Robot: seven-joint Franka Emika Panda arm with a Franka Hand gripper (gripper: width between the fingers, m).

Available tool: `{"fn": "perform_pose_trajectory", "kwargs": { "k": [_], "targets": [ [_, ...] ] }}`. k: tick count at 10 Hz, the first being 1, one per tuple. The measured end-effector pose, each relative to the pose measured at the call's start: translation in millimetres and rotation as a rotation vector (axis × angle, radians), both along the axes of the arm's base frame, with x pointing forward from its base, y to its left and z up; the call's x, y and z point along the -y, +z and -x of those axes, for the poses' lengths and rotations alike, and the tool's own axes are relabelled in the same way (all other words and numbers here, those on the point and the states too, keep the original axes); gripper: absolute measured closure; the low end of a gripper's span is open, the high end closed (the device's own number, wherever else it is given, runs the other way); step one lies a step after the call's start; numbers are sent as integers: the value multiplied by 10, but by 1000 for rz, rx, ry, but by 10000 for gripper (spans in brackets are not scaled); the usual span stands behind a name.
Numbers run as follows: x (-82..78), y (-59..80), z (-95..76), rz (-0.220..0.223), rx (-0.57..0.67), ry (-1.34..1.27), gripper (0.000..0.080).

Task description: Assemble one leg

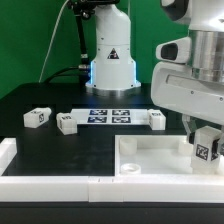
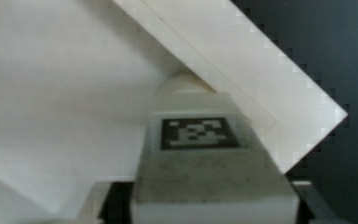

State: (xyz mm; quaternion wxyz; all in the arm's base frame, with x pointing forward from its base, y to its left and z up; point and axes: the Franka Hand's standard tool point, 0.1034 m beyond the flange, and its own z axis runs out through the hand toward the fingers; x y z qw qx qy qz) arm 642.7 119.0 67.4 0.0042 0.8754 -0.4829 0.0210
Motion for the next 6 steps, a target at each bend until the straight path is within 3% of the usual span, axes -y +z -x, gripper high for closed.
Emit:
{"fn": "perform_pose_trajectory", "kwargs": {
  "k": [1,2,4,6],
  "targets": [
    [-6,-6,3,-4,0,-33,430],
    [-16,-8,6,-6,-1,-29,430],
    [-16,-9,6,-4,-3,43,176],
    [-28,1,-23,-3,12,135,158]
  ]
}}
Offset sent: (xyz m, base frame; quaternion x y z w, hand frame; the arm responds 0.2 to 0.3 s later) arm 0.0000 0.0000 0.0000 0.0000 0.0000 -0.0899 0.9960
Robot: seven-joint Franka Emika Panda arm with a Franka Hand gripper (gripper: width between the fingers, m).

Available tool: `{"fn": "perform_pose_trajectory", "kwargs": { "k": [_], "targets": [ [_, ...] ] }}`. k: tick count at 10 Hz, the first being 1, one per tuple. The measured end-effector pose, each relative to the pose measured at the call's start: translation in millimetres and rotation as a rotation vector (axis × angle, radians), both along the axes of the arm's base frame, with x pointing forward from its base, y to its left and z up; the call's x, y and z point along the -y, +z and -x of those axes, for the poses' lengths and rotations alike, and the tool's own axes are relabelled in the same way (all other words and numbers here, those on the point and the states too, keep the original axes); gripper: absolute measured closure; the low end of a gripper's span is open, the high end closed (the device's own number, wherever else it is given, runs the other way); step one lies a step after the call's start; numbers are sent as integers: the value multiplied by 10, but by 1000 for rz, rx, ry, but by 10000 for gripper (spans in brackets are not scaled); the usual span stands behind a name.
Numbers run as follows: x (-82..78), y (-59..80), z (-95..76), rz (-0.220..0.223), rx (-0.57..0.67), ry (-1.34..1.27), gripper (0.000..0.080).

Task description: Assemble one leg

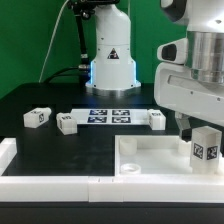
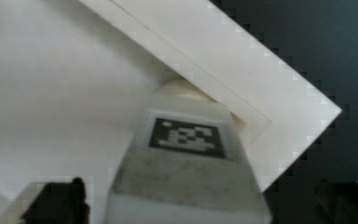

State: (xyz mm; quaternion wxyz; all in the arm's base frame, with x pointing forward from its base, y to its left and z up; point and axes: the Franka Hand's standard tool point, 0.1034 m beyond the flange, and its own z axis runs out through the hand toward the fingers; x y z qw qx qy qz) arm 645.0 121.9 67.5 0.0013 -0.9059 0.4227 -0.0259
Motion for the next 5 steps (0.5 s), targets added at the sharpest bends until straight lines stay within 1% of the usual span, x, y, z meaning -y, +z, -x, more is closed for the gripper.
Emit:
{"fn": "perform_pose_trajectory", "kwargs": {
  "k": [1,2,5],
  "targets": [
    [0,-3,-2,9,1,172,151],
    [-14,-3,1,13,-1,281,151],
    [-39,9,1,26,-5,542,150]
  ]
}}
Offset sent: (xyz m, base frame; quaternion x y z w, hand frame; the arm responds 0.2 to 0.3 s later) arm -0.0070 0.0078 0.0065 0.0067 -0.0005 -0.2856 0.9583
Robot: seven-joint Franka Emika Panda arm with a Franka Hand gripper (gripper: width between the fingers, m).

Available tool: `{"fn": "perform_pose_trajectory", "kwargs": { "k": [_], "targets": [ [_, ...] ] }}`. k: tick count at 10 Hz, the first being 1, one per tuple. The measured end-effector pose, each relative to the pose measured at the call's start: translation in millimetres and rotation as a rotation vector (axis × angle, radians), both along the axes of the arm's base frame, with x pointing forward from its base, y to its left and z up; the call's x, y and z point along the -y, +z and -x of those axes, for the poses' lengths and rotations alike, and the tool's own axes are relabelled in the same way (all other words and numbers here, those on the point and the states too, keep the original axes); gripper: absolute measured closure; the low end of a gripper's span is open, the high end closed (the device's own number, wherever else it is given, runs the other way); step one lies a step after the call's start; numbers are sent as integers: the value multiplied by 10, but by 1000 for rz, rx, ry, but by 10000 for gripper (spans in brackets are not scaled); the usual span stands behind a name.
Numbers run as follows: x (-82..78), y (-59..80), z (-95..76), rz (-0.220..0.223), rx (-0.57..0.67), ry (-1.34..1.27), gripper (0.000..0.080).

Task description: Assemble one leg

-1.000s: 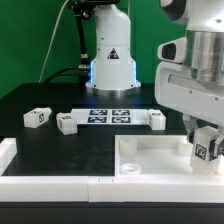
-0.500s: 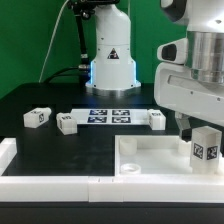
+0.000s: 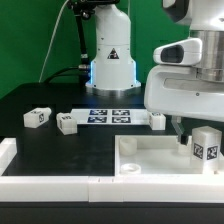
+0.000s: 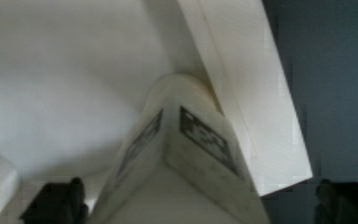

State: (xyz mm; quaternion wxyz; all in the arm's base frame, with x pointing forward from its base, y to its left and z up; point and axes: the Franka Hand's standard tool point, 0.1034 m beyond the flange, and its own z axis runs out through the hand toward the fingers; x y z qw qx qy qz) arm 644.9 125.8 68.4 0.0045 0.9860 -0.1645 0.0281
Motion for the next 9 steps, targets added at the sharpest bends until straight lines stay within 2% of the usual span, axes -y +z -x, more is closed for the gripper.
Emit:
{"fn": "perform_pose_trajectory", "kwargs": {
  "k": [6,8,9],
  "targets": [
    [19,23,-15,46,-10,596,150],
    [43,19,-19,55,-13,688,150],
    [42,17,-17,53,-13,674,249]
  ]
}}
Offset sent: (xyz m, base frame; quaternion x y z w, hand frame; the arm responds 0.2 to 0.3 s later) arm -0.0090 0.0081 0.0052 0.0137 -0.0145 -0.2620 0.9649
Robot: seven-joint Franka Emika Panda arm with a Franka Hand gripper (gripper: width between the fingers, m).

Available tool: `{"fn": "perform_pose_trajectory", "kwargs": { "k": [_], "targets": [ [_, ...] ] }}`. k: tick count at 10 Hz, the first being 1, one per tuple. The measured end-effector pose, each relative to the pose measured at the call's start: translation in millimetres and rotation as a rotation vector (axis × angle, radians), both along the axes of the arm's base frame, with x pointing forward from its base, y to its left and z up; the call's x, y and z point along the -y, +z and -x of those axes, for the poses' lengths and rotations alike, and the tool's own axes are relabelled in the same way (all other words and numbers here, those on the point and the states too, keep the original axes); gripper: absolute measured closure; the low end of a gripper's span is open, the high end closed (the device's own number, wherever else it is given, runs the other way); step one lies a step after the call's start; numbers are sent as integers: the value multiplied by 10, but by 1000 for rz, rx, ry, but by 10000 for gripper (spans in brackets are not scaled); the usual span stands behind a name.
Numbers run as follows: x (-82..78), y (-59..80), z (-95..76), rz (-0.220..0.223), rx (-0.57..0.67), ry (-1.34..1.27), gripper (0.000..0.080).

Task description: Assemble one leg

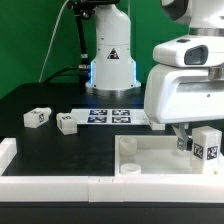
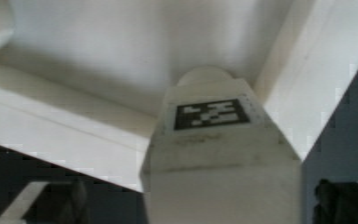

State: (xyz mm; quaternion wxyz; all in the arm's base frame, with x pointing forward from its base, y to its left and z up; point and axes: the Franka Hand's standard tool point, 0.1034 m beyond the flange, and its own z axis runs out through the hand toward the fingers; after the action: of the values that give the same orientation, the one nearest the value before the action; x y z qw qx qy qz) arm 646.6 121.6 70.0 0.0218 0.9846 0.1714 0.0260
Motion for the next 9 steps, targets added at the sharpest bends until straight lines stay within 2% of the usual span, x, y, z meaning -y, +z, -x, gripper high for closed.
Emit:
{"fn": "perform_pose_trajectory", "kwargs": {
  "k": [1,2,3,9],
  "targets": [
    [0,-2,1,-2,1,-31,249],
    [2,-4,1,-2,0,-31,438],
    [10,-14,1,-8,0,-73,509],
    [73,-13,1,-43,18,-750,509]
  ]
}}
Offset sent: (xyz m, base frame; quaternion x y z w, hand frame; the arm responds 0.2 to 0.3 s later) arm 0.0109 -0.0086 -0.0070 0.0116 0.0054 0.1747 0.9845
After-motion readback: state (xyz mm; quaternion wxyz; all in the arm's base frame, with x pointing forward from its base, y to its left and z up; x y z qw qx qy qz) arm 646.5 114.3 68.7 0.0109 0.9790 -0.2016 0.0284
